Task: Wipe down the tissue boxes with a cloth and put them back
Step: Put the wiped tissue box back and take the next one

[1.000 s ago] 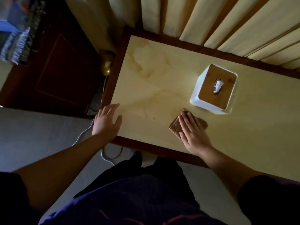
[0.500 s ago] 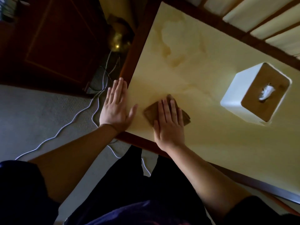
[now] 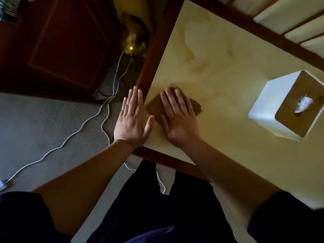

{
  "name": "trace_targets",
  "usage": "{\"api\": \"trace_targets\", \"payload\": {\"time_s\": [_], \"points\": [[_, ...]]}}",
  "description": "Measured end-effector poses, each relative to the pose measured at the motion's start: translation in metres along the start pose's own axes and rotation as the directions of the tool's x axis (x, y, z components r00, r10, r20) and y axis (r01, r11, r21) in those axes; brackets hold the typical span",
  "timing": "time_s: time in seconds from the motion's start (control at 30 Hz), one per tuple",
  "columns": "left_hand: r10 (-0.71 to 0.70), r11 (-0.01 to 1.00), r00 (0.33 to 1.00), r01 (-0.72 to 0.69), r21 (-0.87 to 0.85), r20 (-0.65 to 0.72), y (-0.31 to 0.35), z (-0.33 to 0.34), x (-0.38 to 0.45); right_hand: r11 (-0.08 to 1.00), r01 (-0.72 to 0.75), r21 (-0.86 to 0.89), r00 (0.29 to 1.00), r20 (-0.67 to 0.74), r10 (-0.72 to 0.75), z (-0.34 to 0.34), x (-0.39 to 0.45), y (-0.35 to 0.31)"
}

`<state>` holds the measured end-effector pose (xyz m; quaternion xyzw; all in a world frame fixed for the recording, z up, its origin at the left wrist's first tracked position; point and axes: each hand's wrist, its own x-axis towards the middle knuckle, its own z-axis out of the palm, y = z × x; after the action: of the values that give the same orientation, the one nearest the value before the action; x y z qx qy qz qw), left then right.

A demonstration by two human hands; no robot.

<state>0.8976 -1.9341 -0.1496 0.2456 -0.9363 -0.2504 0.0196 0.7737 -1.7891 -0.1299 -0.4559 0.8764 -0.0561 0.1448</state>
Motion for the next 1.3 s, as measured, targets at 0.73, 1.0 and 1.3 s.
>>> {"api": "trace_targets", "payload": {"time_s": [0.73,1.0,1.3], "points": [[0.065,0.993,0.996,-0.071,0.095,0.057,0.021,-0.005,0.083,0.982,-0.187,-0.012,0.982,-0.042,0.186,-0.029,0.086,0.042],[0.077,0.98,0.995,-0.087,0.179,0.064,0.021,0.001,0.087,0.971,-0.239,0.023,0.968,-0.076,0.24,-0.057,0.209,0.058],[0.076,0.968,0.996,-0.086,0.237,0.053,0.021,0.002,0.088,0.981,-0.194,-0.003,0.979,-0.065,0.193,-0.052,0.2,0.065]]}}
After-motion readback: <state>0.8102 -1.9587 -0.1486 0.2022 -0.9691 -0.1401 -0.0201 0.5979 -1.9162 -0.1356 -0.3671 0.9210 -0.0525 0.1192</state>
